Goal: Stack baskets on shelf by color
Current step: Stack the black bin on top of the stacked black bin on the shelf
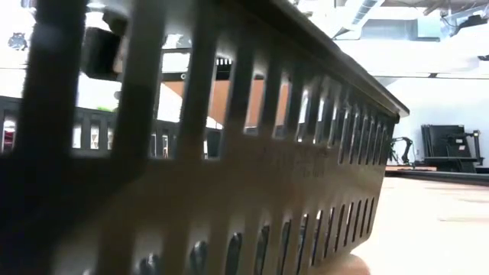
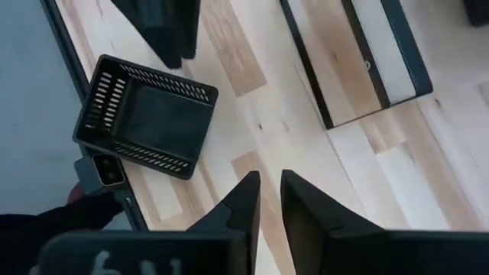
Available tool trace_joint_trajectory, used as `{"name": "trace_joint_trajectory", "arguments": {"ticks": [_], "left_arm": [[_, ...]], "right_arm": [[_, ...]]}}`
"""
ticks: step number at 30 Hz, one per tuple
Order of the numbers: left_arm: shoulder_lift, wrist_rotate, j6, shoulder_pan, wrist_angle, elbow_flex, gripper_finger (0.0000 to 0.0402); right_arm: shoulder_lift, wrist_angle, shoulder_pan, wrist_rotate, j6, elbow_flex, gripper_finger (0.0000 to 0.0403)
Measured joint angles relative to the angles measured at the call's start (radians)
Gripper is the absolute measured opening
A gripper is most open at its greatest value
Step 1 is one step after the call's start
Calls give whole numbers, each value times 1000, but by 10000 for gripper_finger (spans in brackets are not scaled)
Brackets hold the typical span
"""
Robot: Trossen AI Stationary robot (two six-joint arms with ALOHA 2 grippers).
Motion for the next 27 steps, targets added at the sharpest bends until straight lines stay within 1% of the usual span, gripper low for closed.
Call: {"name": "trace_joint_trajectory", "arguments": {"ticks": [3, 5, 6, 9, 12, 14, 17, 19, 23, 27], "left_arm": [[-30, -38, -27, -26, -62, 0, 109], [-43, -24, -33, -41, -69, 0, 109], [-51, 2, -23, -51, -72, 0, 109], [-70, 60, -16, -105, -77, 0, 109], [-88, 92, -52, -175, -93, 0, 109], [-94, 90, -91, -227, -95, 0, 109], [-94, 61, -157, -305, -96, 0, 109], [-94, 24, -198, -356, -96, 0, 109], [-94, -88, -279, -435, -104, 0, 109], [-94, -203, -359, -493, -119, 0, 109]], "right_arm": [[0, 26, 0, 0, 1, -18, 83], [1, 28, 0, 0, -12, -21, 84], [0, 38, 0, 0, -39, -21, 84], [0, 110, 11, 2, -150, -22, 84], [0, 265, 7, -3, -284, -54, 85], [2, 359, -3, -15, -396, -71, 87], [-1, 547, -27, -48, -534, -114, 103], [0, 631, -43, -92, -598, -149, 121], [0, 803, -62, -185, -698, -232, 165], [2, 934, -63, -200, -818, -321, 195]]}}
